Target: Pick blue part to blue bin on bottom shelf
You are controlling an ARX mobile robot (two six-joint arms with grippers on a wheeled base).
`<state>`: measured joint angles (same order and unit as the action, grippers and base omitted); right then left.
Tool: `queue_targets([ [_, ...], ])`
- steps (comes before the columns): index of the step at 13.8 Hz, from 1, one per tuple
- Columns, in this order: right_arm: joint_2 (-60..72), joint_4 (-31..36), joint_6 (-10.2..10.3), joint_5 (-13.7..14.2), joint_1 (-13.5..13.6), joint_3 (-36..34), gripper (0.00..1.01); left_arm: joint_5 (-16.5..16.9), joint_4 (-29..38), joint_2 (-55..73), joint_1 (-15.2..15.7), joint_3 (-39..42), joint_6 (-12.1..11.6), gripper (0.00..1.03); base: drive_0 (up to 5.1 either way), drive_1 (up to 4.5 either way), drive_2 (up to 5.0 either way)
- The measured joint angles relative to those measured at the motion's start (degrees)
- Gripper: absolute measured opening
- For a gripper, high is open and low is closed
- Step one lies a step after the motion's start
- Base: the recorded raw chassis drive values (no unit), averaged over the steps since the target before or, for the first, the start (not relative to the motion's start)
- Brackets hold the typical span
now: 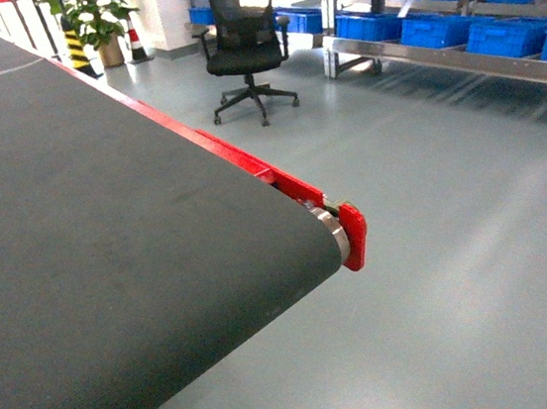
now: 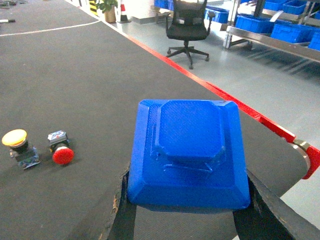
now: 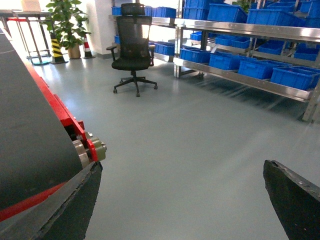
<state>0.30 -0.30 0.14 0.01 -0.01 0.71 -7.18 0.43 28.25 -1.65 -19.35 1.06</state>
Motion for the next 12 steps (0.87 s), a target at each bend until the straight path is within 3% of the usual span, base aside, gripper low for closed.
queue_targets([
  [12, 0.0, 0.0, 0.0, 0.0, 0.0, 0.0, 0.98, -0.09, 0.0, -0.02, 0.02, 0.0, 0.0, 0.45, -1.5, -1.52, -1.5],
])
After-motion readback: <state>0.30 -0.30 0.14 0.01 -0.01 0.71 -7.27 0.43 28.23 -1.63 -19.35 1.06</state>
